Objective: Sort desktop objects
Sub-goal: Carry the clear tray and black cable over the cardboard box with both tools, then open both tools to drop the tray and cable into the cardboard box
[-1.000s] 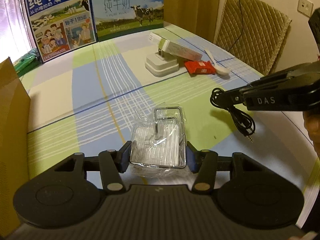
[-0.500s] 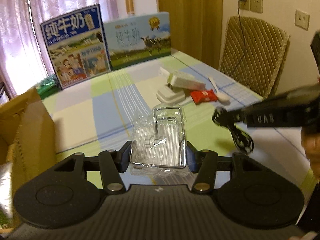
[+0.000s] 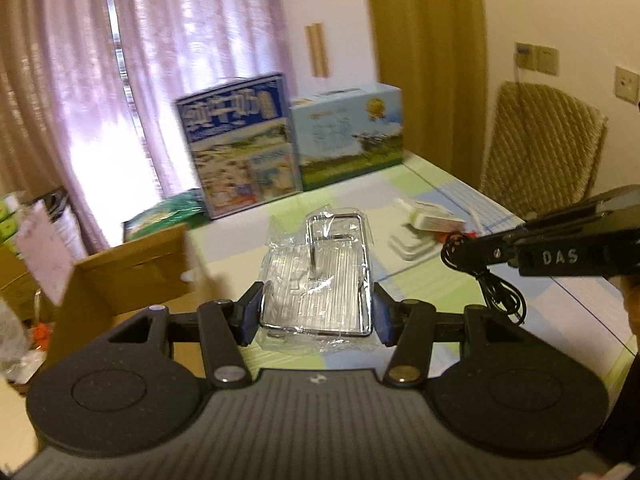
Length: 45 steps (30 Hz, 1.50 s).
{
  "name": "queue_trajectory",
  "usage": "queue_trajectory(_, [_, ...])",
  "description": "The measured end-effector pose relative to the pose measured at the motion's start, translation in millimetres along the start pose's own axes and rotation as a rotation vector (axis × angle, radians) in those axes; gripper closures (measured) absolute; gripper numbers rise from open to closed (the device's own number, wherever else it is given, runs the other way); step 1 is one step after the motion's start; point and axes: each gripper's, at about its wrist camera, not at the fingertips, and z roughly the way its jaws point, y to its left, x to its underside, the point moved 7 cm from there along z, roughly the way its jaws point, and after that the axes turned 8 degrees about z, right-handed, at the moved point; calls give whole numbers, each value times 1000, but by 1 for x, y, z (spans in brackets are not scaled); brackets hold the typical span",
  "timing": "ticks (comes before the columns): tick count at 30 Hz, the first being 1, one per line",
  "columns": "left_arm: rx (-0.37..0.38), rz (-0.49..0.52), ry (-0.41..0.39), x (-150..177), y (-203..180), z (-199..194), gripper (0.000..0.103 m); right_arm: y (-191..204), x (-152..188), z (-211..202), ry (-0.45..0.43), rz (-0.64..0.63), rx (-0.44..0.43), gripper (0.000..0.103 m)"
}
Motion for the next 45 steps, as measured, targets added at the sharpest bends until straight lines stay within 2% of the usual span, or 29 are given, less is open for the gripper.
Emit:
queue_trajectory(9, [-115,-89,41,44,99,-43,54,110,-11,36,39,-66,-139,101])
queue_trajectory(14, [-181,-140,77,76,158,-54,54,157,-11,67,66,-75,-178,101])
queue_trajectory(18, [-187,-183,89,93,188,-55,54,179,-4,98,106,-65,-195,101])
queue_trajectory(27, [-117,-205,96,107,189,-26,54,186,4,152,154,-24,-169,101])
queue_trajectory(30, [-89,-227,93,112,187,-17,50,184,6,160,163,-15,-161,101])
queue_trajectory(41, [-121,-232,87,122,197,-28,50,179,17,175,198,-2,-155,101])
queue_trajectory(43, [-126,-227,88,122,197,-31,50,180,18,176,203,6,-158,99])
queue_trajectory(45, [-133,-224,90,122,197,-32,49,178,16,175,186,7,-153,91])
